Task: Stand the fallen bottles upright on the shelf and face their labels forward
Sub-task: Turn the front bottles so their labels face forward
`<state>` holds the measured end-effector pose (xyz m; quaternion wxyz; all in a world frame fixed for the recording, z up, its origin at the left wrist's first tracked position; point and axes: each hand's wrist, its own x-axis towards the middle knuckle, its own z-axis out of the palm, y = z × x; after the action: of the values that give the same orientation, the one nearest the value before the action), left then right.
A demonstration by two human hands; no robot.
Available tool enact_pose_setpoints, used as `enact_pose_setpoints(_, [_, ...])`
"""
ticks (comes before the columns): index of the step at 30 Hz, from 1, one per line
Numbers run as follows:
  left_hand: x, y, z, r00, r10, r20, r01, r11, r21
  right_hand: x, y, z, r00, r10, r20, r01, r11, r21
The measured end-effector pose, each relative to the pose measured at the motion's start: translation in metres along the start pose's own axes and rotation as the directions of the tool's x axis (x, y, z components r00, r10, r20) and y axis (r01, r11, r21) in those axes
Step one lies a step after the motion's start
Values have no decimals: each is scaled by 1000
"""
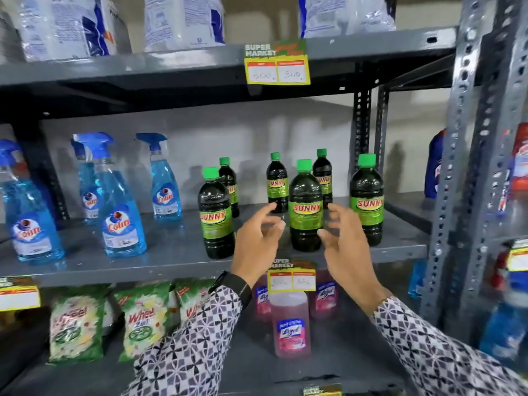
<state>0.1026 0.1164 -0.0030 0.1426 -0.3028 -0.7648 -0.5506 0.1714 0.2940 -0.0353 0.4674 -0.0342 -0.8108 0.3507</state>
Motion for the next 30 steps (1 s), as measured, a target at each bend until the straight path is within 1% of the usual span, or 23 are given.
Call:
enact_pose_setpoints(2, [6, -3, 9, 998, -23, 57, 25, 999, -28, 6, 7, -5, 996, 41, 75, -44, 999, 32])
enact_pose_setpoints(5, [12, -2, 17, 983, -82, 166, 93, 994, -63, 18, 6, -9, 968, 114, 222, -148, 979, 141])
enact_pose_setpoints(7, [15, 0, 21, 975, -75, 207, 96, 991, -93, 23, 4, -8, 954, 103, 280, -153, 975, 163])
enact_pose_setpoints(11, [18, -1, 19, 986, -87, 140, 102, 989, -103, 30, 8, -1, 948, 106, 300, -160, 974, 159])
enact_pose_setpoints(15, [14, -2, 8, 989, -98, 112, 115, 982, -148, 33, 4, 9, 937, 92, 337, -156, 973, 168])
enact_pose_setpoints(21, [12, -10, 4, 988, -119, 99, 136, 974, -182, 33, 3, 16, 939, 66, 338, -130, 977, 171])
enact_pose_setpoints(26, [13, -11, 8, 993, -93, 75, 104, 981, -164, 31, 4, 11, 944, 53, 326, -116, 977, 178])
enact_pose_setpoints(30, [13, -13, 10, 991, -105, 78, 116, 981, -157, 31, 3, 7, 940, 54, 337, -121, 976, 181])
